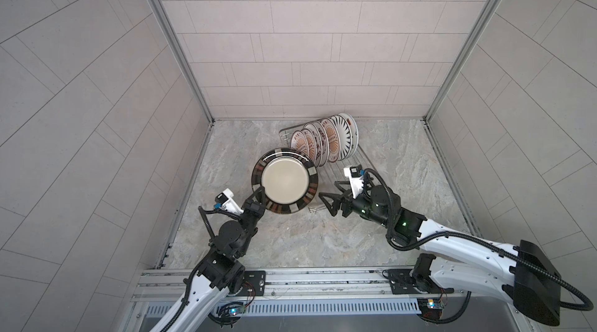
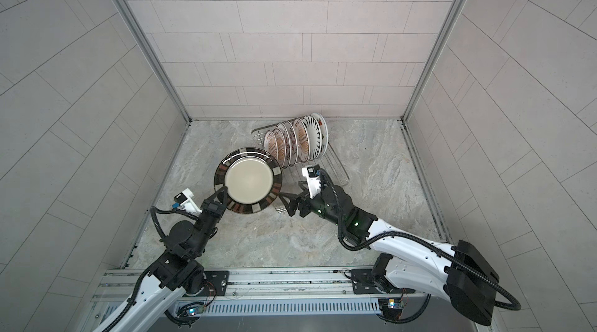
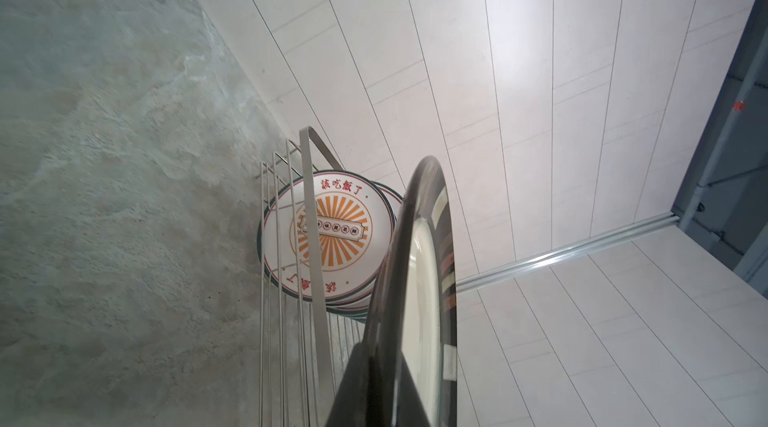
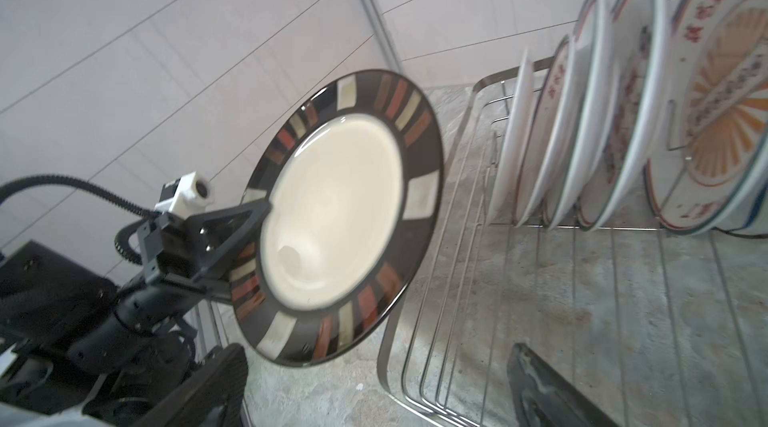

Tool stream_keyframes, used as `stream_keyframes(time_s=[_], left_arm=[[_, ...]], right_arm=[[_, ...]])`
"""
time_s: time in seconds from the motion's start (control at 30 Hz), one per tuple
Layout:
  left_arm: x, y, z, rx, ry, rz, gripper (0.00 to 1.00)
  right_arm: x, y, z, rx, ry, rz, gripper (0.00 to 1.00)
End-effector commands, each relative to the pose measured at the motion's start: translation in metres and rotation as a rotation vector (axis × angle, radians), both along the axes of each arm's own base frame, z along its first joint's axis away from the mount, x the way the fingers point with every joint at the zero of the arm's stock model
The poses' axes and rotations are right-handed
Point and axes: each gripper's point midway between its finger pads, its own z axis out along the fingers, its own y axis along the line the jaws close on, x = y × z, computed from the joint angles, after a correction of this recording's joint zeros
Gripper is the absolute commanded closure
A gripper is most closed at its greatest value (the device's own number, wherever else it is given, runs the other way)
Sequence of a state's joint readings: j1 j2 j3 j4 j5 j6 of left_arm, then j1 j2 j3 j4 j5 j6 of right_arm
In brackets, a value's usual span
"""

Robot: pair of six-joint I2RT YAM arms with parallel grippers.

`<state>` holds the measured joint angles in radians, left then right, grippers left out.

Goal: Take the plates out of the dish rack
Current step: 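Carry the plate away with the left gripper while the right gripper withdraws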

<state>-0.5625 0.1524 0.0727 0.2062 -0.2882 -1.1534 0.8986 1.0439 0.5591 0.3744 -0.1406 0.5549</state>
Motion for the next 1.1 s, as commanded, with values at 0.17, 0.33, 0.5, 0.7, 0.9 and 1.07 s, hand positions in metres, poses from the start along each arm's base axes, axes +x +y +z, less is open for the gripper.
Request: stream_keyframes(time_s=[0.17, 0.33, 0.5, 0.7, 0.9, 1.07], left_arm=[[-0.018, 0.053, 0.081, -0.171, -0.197, 0.228, 1.00], [-0.023, 0.078, 0.085, -0.113, -0.199, 0.377, 1.00], [-0.032, 0.095, 0.095, -0.098, -0.211, 0.460, 1.00], [-0.024, 0.098, 0.085, -0.059, -0.161, 0.510, 1.00], [-0.015, 0.102, 0.102, 0.028, -0.169, 0.559, 1.00], [0.000, 0.105, 0.103, -0.024, -0.143, 0.545, 1.00]], right_arm=[[-0.002, 0.029, 0.020, -0.073, -0.086, 0.049, 0.00], [-0.005, 0.048, 0.019, -0.081, -0.069, 0.094, 0.01], [-0.014, 0.070, 0.017, -0.138, -0.053, 0.170, 0.03], [-0.016, 0.086, 0.016, -0.153, -0.044, 0.193, 0.03], [-0.019, 0.093, 0.013, -0.173, -0.036, 0.216, 0.03], [-0.021, 0.095, 0.012, -0.186, -0.039, 0.224, 0.03]])
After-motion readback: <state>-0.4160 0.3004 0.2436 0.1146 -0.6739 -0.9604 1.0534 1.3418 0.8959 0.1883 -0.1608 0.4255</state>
